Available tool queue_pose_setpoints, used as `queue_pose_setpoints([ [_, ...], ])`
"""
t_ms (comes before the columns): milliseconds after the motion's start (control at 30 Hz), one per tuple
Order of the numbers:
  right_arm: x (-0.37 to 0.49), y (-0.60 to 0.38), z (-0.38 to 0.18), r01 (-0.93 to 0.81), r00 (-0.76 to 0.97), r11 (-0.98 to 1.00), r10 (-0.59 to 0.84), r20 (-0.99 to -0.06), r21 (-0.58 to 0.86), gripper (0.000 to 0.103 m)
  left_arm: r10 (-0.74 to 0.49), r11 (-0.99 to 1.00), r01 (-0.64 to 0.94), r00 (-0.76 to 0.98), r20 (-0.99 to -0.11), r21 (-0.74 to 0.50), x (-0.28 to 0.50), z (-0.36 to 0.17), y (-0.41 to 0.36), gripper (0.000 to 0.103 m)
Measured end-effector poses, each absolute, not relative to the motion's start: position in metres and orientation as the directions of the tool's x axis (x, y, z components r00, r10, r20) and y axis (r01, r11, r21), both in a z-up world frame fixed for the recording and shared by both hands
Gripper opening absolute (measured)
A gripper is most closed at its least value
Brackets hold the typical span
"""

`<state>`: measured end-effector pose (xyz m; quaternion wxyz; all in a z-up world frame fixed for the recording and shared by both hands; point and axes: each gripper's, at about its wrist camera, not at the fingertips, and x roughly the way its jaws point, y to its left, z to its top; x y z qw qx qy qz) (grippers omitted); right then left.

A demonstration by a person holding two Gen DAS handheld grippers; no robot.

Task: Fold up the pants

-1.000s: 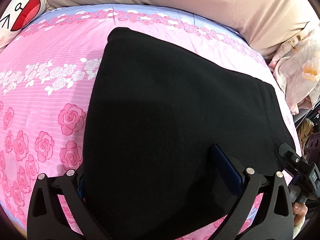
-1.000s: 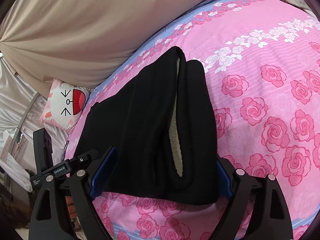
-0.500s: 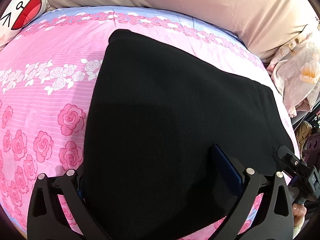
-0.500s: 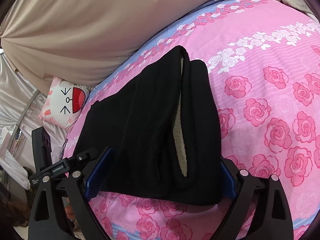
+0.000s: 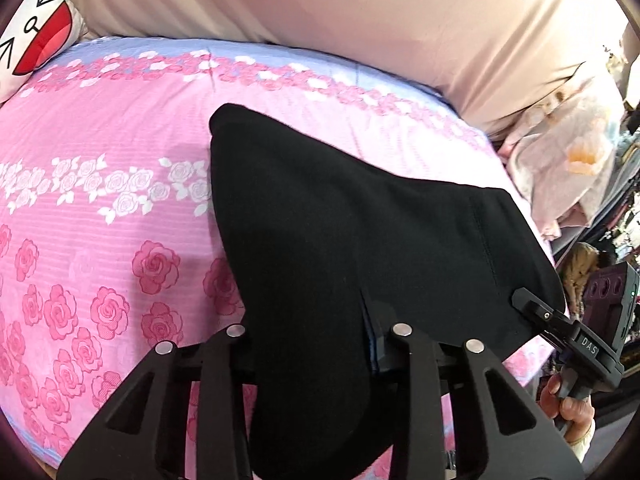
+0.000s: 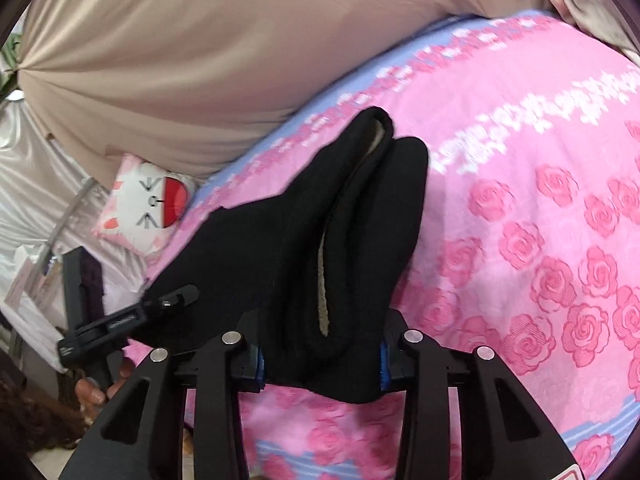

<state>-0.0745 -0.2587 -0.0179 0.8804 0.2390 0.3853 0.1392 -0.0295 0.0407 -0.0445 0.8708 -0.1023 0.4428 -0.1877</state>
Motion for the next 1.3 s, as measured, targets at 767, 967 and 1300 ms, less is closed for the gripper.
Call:
queue_pose_setpoints([
  [767, -0.078, -0.269, -0.025, -0.042, 0.656, 0.789, 0.484, -0.579, 0.613, 0.036, -0.531, 0.842, 0.189, 0.466, -0.708, -0.506, -0.03, -0.053, 0.057, 0.03],
  [967, -0.063, -0.256, 0.048, -0.181, 0.702, 0.809, 0.505, -0.502, 0.559, 0.035, -0.559, 0.826, 0.312, 0.564, -0.608, -0.47, -0.024, 0.02, 0.056, 0.03],
  [1300, 0.073, -0.262, 0.136, -0.345, 0.8, 0.836, 0.499, -0.333, 0.427, 0.036, -0.51, 0.859, 0.427, 0.759, -0.404, -0.283, 0.075, 0.125, 0.035, 0.03],
])
